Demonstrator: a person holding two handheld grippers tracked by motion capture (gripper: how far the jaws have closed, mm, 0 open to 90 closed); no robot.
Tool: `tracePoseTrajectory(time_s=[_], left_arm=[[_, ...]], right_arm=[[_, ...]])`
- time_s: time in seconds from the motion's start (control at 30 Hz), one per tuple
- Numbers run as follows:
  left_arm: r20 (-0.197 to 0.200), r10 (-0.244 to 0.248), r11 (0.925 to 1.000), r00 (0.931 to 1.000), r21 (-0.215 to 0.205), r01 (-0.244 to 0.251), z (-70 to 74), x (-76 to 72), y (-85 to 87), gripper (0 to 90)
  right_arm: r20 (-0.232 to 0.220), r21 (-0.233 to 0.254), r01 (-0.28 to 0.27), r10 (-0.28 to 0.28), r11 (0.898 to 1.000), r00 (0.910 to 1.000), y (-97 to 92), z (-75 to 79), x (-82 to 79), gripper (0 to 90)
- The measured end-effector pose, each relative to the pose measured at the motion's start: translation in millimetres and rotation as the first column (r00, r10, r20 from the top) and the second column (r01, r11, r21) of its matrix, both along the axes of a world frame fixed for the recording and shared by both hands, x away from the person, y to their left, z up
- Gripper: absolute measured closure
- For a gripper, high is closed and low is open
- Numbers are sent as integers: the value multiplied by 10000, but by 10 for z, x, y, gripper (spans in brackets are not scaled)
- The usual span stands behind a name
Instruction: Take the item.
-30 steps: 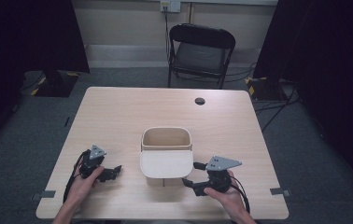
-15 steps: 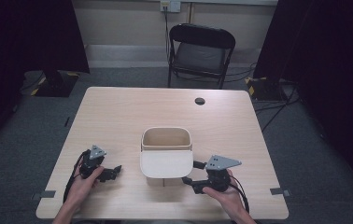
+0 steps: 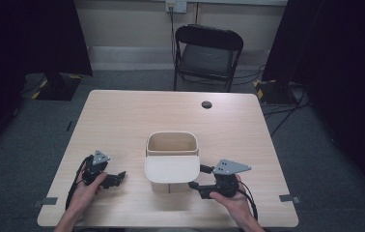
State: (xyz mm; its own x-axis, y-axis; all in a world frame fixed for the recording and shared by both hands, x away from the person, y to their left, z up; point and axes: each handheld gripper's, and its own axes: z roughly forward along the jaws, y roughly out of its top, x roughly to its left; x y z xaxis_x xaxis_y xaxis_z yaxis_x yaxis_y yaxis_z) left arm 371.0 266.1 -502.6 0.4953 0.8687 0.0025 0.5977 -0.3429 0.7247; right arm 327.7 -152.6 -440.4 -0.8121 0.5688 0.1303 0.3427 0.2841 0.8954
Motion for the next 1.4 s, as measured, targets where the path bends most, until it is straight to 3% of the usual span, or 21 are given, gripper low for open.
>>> tracePoseTrajectory(time_s=[0.7, 1.4], left_arm=[[1, 3, 10000, 10000, -4, -3, 0, 0, 0, 47], [-4, 0, 10000, 10000, 1, 0, 0, 0, 0, 47]], right_arm=[[24, 73, 48, -48, 10000, 10000, 18, 22, 26, 269], [513, 78, 151, -155, 9999, 9986, 20, 86, 20, 269]])
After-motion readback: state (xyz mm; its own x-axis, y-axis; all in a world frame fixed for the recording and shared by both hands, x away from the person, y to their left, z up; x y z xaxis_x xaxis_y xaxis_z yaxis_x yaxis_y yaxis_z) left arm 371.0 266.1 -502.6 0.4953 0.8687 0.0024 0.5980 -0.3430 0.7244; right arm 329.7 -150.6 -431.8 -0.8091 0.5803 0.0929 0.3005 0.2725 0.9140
